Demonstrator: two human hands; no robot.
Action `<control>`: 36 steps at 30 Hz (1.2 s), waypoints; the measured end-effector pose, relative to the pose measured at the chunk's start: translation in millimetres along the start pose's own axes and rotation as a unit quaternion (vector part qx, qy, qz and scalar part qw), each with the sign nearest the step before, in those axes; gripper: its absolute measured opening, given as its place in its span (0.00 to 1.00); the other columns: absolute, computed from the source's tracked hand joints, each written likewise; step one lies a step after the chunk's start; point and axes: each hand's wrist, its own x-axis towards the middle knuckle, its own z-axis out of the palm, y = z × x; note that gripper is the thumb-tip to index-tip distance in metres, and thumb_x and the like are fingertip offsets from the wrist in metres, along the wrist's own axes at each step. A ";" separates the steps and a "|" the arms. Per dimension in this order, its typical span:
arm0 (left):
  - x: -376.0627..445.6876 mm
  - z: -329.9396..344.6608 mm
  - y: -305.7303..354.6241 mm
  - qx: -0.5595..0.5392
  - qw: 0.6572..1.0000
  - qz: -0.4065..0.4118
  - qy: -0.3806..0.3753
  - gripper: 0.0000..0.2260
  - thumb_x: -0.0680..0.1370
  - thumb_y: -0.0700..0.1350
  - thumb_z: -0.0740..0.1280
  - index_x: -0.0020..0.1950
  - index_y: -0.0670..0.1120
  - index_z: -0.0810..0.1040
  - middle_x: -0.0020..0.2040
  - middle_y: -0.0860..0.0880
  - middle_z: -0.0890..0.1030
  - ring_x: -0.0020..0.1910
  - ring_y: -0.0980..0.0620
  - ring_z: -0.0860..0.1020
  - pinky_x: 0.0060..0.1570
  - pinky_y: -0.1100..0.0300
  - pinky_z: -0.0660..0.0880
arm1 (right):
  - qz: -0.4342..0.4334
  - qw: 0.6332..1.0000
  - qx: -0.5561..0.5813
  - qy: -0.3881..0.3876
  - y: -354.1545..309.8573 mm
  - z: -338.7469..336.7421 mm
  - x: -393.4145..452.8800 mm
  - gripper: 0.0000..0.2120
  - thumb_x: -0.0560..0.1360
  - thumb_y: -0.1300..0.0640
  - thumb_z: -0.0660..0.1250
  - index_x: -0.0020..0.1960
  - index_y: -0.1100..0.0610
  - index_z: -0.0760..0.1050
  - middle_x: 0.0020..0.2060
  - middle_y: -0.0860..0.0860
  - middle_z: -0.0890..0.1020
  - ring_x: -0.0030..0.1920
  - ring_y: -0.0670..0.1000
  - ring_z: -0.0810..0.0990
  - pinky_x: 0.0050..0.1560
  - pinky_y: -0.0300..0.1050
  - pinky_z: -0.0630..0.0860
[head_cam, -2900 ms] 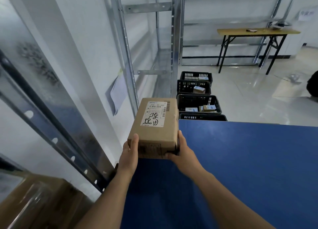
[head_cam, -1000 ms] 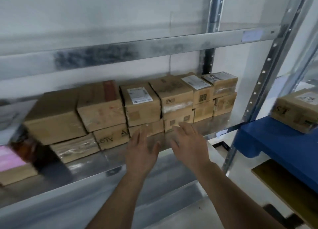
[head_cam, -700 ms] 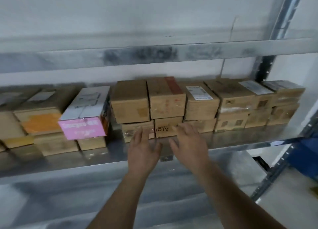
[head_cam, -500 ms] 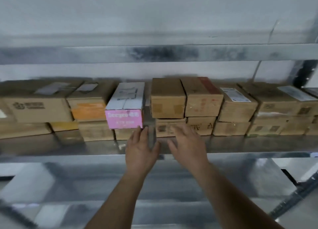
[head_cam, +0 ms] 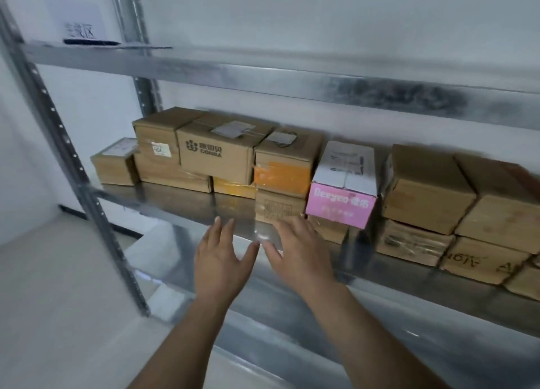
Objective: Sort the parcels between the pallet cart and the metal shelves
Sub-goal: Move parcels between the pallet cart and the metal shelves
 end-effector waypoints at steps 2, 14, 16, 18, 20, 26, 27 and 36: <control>6.3 -9.0 -17.3 0.011 1.000 -0.016 0.009 0.32 0.76 0.62 0.60 0.75 0.48 0.60 0.76 0.47 0.57 0.74 0.48 0.56 0.71 0.52 0.56 | -0.012 1.000 0.012 -0.007 -14.3 13.1 12.4 0.22 0.78 0.43 0.59 0.68 0.52 0.69 0.64 0.51 0.72 0.63 0.52 0.70 0.57 0.49 0.71; 120.1 -39.1 -95.0 0.044 0.997 -0.043 0.044 0.32 0.76 0.63 0.58 0.75 0.49 0.58 0.77 0.47 0.57 0.75 0.48 0.54 0.71 0.50 0.56 | -0.066 0.997 0.024 0.015 -75.0 69.5 132.9 0.20 0.78 0.44 0.59 0.65 0.54 0.70 0.57 0.52 0.75 0.58 0.53 0.73 0.49 0.47 0.72; 147.2 -41.8 -102.2 0.043 0.997 -0.041 0.046 0.32 0.76 0.63 0.59 0.75 0.49 0.59 0.77 0.47 0.57 0.75 0.48 0.54 0.71 0.49 0.57 | -0.063 0.997 0.030 0.019 -81.0 76.6 158.6 0.20 0.77 0.44 0.59 0.64 0.53 0.70 0.56 0.52 0.76 0.57 0.53 0.74 0.48 0.47 0.73; 173.2 -45.5 -109.5 0.048 0.997 -0.040 0.051 0.32 0.75 0.63 0.59 0.75 0.49 0.59 0.76 0.47 0.58 0.75 0.48 0.55 0.71 0.50 0.57 | -0.059 0.997 0.041 0.022 -89.7 85.9 184.3 0.19 0.77 0.45 0.59 0.64 0.54 0.70 0.56 0.52 0.77 0.56 0.53 0.75 0.47 0.44 0.71; 196.6 -50.3 -118.3 0.050 0.996 -0.044 0.056 0.32 0.75 0.63 0.59 0.75 0.49 0.59 0.76 0.47 0.58 0.75 0.48 0.55 0.72 0.49 0.56 | -0.060 0.997 0.049 0.023 -100.9 95.9 206.6 0.19 0.78 0.45 0.60 0.65 0.53 0.70 0.57 0.52 0.78 0.56 0.52 0.75 0.44 0.41 0.67; 242.2 -68.1 -155.8 0.049 0.995 -0.054 0.062 0.33 0.75 0.63 0.59 0.76 0.50 0.58 0.76 0.47 0.58 0.75 0.47 0.56 0.71 0.47 0.57 | -0.064 0.995 0.079 0.023 -137.7 123.8 251.2 0.17 0.77 0.47 0.62 0.61 0.55 0.72 0.54 0.53 0.79 0.53 0.54 0.77 0.42 0.42 0.64; 247.9 -70.6 -163.0 0.049 0.995 -0.054 0.062 0.32 0.75 0.63 0.59 0.75 0.50 0.58 0.76 0.47 0.58 0.75 0.47 0.56 0.71 0.47 0.57 | -0.063 0.995 0.077 0.021 -143.6 128.1 256.2 0.16 0.77 0.47 0.62 0.61 0.54 0.72 0.53 0.52 0.79 0.52 0.54 0.76 0.42 0.42 0.63; 329.1 -84.0 -211.0 0.019 0.999 -0.001 0.032 0.32 0.76 0.64 0.57 0.75 0.48 0.59 0.76 0.46 0.59 0.74 0.45 0.57 0.70 0.48 0.57 | 0.048 0.998 0.033 0.010 -166.0 150.8 308.6 0.15 0.79 0.47 0.57 0.58 0.55 0.73 0.52 0.52 0.78 0.52 0.54 0.77 0.42 0.45 0.66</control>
